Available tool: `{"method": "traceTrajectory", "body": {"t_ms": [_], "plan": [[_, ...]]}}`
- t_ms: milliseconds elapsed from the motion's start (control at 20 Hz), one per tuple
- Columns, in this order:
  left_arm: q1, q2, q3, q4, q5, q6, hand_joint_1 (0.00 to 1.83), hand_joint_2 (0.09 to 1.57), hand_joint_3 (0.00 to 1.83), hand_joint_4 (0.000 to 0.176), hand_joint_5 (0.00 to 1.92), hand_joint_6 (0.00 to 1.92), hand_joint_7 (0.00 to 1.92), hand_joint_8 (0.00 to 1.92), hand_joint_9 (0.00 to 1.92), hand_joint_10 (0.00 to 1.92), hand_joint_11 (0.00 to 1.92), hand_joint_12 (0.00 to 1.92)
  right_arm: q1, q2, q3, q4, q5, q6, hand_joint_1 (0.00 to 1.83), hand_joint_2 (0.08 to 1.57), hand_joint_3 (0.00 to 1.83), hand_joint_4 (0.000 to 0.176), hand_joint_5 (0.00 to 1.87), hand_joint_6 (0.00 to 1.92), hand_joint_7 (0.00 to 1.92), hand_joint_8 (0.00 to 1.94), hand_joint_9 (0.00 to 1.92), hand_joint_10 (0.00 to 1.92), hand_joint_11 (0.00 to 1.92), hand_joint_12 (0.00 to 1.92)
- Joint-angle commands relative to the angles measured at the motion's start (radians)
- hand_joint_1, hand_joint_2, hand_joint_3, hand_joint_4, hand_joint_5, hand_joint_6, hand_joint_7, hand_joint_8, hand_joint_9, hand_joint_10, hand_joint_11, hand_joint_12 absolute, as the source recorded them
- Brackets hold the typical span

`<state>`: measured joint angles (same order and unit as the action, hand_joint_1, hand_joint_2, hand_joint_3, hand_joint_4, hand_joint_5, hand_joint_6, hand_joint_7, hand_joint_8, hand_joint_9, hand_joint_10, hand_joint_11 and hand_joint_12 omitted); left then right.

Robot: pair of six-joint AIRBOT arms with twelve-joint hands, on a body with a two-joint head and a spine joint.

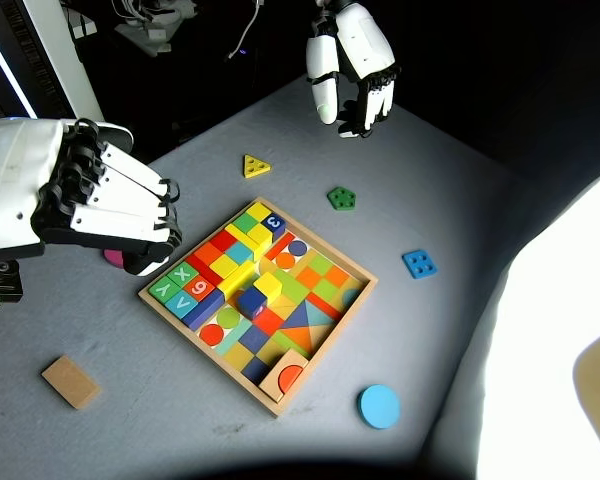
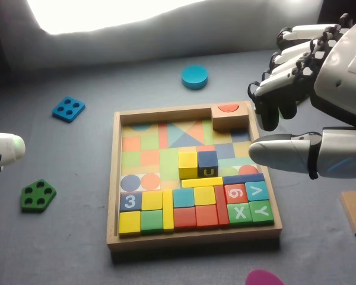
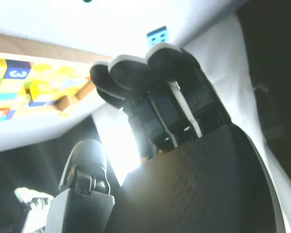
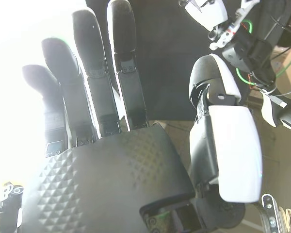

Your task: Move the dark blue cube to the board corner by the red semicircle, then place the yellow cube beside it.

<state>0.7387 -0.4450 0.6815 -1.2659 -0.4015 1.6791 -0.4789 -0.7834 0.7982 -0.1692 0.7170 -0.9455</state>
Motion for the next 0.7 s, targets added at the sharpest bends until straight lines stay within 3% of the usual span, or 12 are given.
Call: {"method": "traceTrajectory", "body": {"t_ms": [0,50,350,500,550,650], "plan": [[-0.007,0.002,0.005,0.023,-0.063,-0.001,0.16,1.16,0.24,0.033,0.09,0.03,0.06,0.05,0.05,0.1,0.0,0.53,0.011,0.003,-0.004,0.013,0.115,-0.002,0.0,1.1,0.15,0.001,0.23,0.1,0.18,0.06,0.13,0.12,0.0,0.57],[-0.007,0.002,0.003,0.023,-0.063,0.0,0.12,1.26,0.05,0.035,0.07,0.0,0.05,0.0,0.05,0.02,0.0,0.42,0.011,0.003,-0.004,0.013,0.112,-0.003,0.0,1.16,0.04,0.0,0.23,0.02,0.18,0.01,0.14,0.03,0.0,0.41],[-0.007,0.002,-0.002,0.023,-0.063,0.0,0.06,1.28,0.01,0.029,0.04,0.0,0.02,0.0,0.03,0.0,0.0,0.3,0.008,-0.003,-0.004,0.017,0.057,-0.009,0.0,1.17,0.0,0.005,0.22,0.0,0.16,0.0,0.12,0.0,0.0,0.27],[-0.007,0.001,-0.002,0.023,-0.063,-0.002,0.03,1.28,0.0,0.031,0.06,0.0,0.02,0.0,0.03,0.0,0.0,0.32,0.006,-0.025,0.003,0.079,-0.029,-0.017,0.0,1.17,0.0,0.023,0.26,0.01,0.16,0.0,0.11,0.0,0.0,0.23],[-0.007,0.001,-0.003,0.023,-0.063,-0.002,0.02,1.28,0.0,0.029,0.06,0.0,0.03,0.0,0.04,0.0,0.0,0.32,0.004,-0.04,0.009,0.125,-0.047,-0.059,0.0,1.17,0.0,0.027,0.28,0.01,0.15,0.0,0.09,0.0,0.0,0.2],[-0.007,0.0,-0.003,0.023,-0.063,-0.002,0.02,1.28,0.0,0.023,0.07,0.01,0.03,0.0,0.04,0.0,0.0,0.32,0.004,-0.079,0.027,0.22,-0.098,-0.15,0.0,1.16,0.0,0.053,0.53,0.04,0.19,0.0,0.07,0.0,0.0,0.07]]}}
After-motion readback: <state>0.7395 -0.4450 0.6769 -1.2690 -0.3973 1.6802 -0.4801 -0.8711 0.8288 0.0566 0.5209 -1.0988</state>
